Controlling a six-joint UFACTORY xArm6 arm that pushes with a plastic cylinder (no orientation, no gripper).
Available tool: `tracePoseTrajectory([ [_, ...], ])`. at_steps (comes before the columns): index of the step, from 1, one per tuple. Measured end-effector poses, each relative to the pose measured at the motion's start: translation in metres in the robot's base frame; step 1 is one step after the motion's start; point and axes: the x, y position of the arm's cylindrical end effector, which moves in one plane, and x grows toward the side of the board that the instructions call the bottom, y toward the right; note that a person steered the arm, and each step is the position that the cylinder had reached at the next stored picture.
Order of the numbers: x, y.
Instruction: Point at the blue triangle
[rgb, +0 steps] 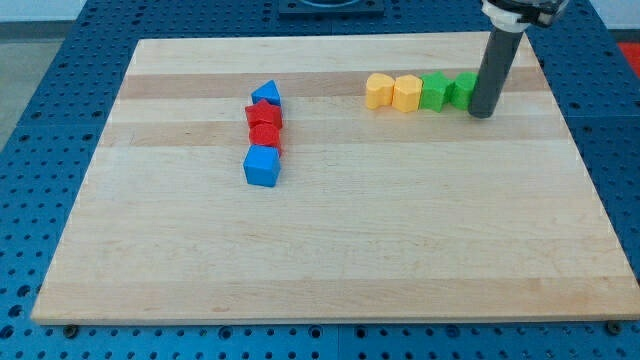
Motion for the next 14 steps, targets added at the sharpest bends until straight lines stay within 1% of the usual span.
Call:
tracePoseTrajectory([
  [1, 0.000, 0.000],
  [2, 0.018, 0.000],
  [3, 0.046, -0.008],
  [4, 0.076, -0.043],
  [6, 0.125, -0.137],
  [7, 0.143, -0.187],
  [9, 0.145, -0.282],
  [10, 0.143, -0.328],
  [11, 0.106, -0.354],
  [12, 0.061, -0.362],
  [14, -0.028, -0.359],
])
